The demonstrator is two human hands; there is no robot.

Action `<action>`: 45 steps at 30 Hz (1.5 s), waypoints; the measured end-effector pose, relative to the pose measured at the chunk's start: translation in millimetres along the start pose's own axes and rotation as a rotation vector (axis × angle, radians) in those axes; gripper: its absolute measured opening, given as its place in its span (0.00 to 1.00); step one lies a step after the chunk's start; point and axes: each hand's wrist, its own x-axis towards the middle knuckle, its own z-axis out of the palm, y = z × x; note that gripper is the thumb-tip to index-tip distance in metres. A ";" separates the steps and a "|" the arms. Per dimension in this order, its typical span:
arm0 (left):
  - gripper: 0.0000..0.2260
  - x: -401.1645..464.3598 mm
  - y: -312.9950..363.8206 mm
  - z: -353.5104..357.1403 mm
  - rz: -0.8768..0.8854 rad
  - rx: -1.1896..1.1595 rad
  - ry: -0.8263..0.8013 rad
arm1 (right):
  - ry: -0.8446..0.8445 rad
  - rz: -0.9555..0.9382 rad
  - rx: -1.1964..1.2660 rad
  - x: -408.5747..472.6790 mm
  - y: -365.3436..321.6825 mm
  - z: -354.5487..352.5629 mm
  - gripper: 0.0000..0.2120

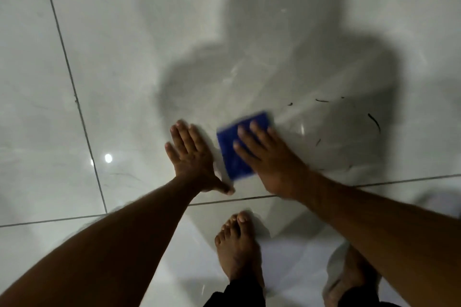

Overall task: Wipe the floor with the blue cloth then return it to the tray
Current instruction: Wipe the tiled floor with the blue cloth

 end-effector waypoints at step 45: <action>0.85 15.8 84.5 -32.6 0.212 0.308 0.104 | 0.025 0.517 0.222 -24.1 8.7 -12.8 0.41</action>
